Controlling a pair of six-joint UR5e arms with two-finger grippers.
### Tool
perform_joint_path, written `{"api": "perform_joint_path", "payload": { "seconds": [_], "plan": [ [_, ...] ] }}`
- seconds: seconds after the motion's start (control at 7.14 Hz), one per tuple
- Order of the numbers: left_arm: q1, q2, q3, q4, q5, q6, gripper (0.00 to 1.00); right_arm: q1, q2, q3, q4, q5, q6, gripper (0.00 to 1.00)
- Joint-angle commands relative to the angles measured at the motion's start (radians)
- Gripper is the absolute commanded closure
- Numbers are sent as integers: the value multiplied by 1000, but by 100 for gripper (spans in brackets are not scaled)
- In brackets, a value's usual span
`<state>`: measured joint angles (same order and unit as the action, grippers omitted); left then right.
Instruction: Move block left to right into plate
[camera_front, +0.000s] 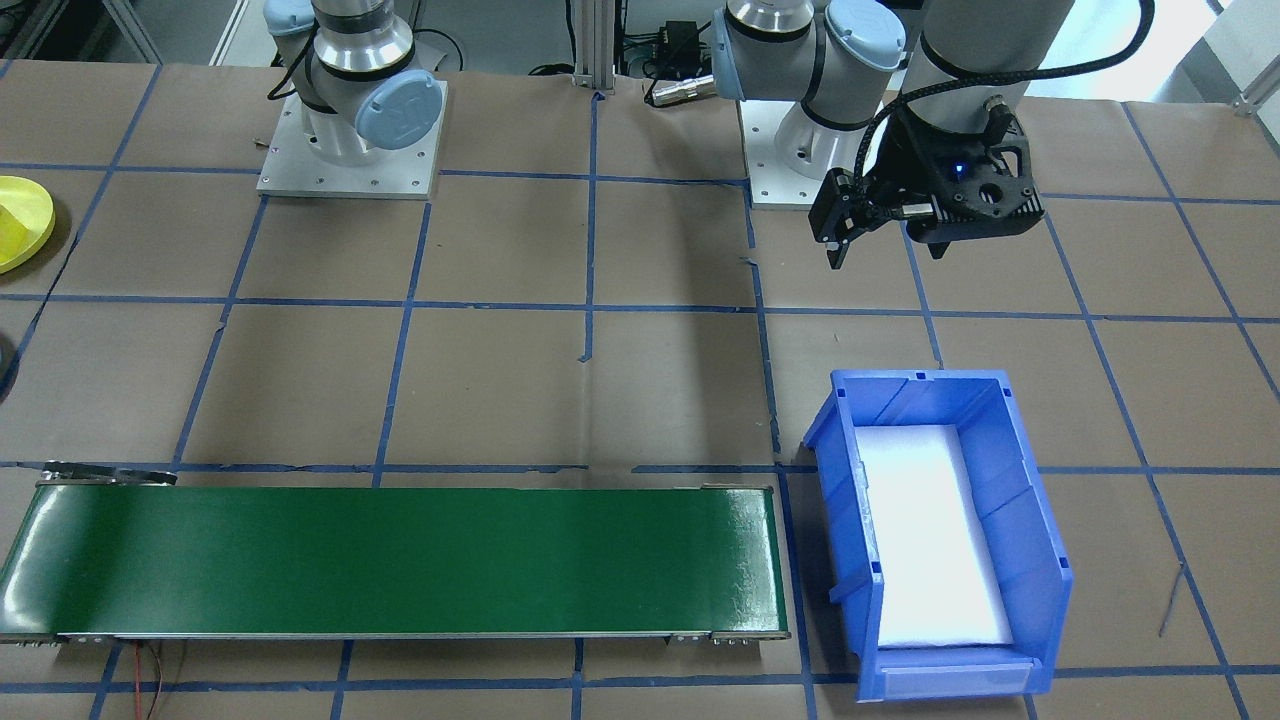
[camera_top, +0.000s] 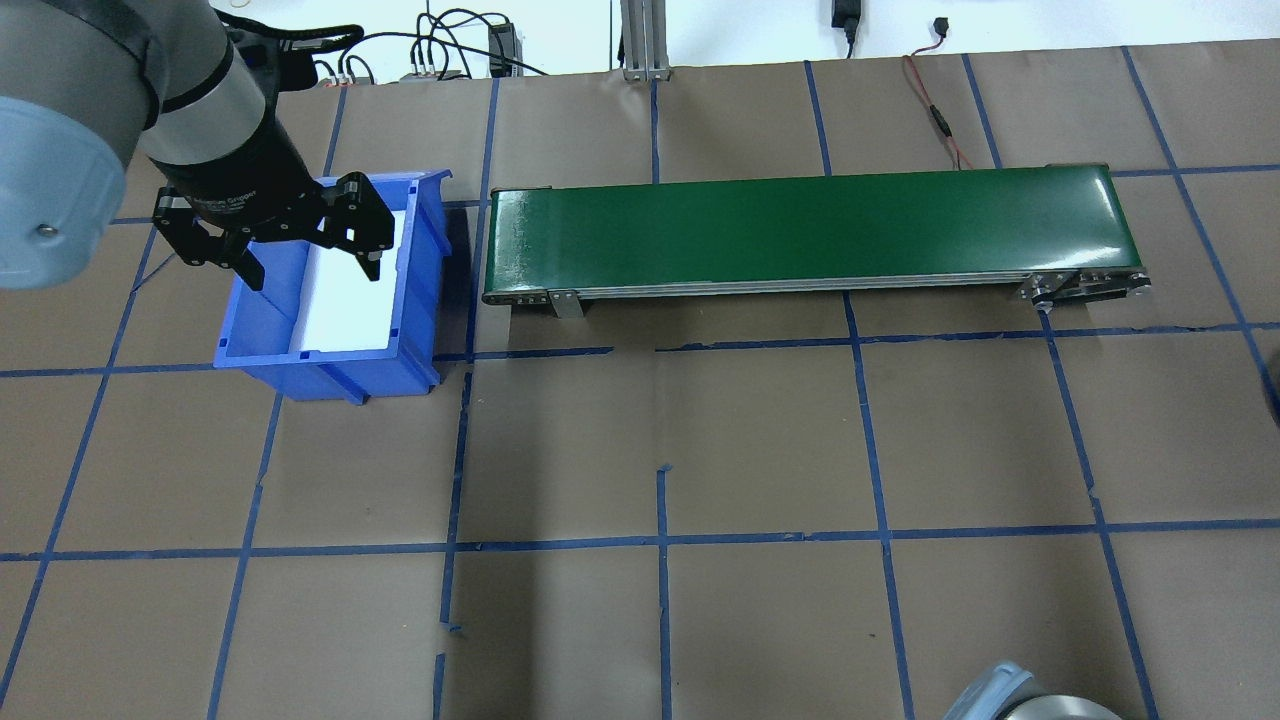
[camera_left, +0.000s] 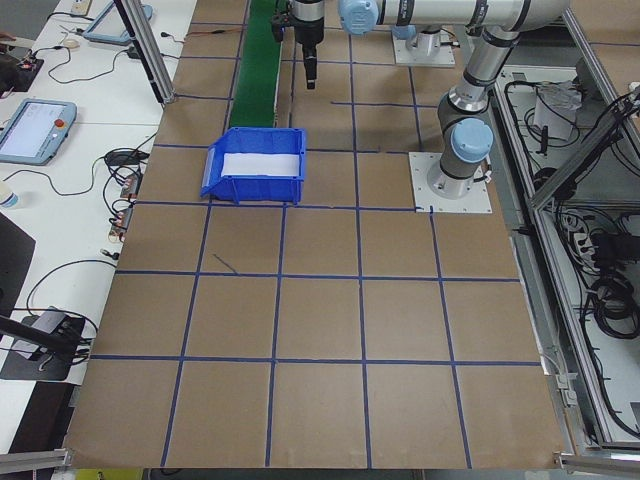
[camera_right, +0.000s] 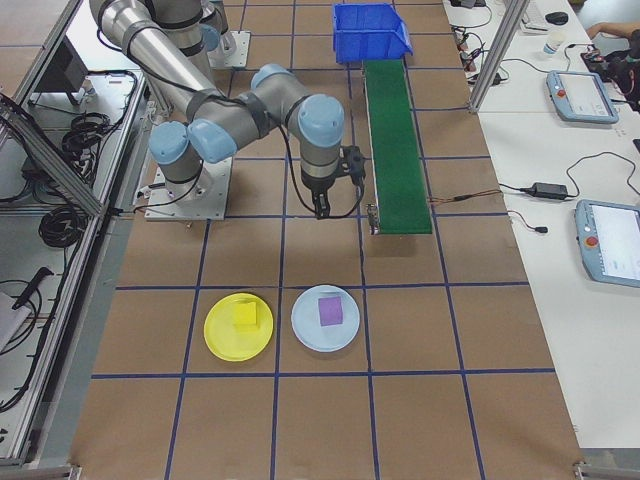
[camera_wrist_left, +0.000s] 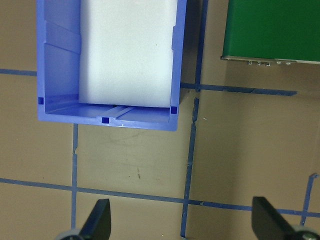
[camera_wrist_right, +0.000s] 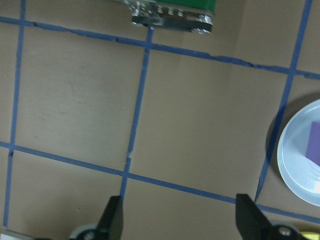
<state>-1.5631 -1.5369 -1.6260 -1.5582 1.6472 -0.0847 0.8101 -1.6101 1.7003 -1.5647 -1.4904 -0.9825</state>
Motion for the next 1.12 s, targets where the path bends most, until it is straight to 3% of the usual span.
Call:
{"api": "perform_joint_path", "payload": {
  "seconds": [0.0,0.42,0.56,0.98],
  "plan": [
    [0,0,-2,0,-3,2,0,166,-53,-40,78,1,162,18],
    [70,1,2,1,-26,294,0,386,-62,-79,140,-1,489,18],
    [75,1,2,0,-71,305,0,449,-62,-79,138,1,575,18],
    [71,9,2,3,-89,299,0,695,-44,-79,30,-13,977,18]
  ]
}}
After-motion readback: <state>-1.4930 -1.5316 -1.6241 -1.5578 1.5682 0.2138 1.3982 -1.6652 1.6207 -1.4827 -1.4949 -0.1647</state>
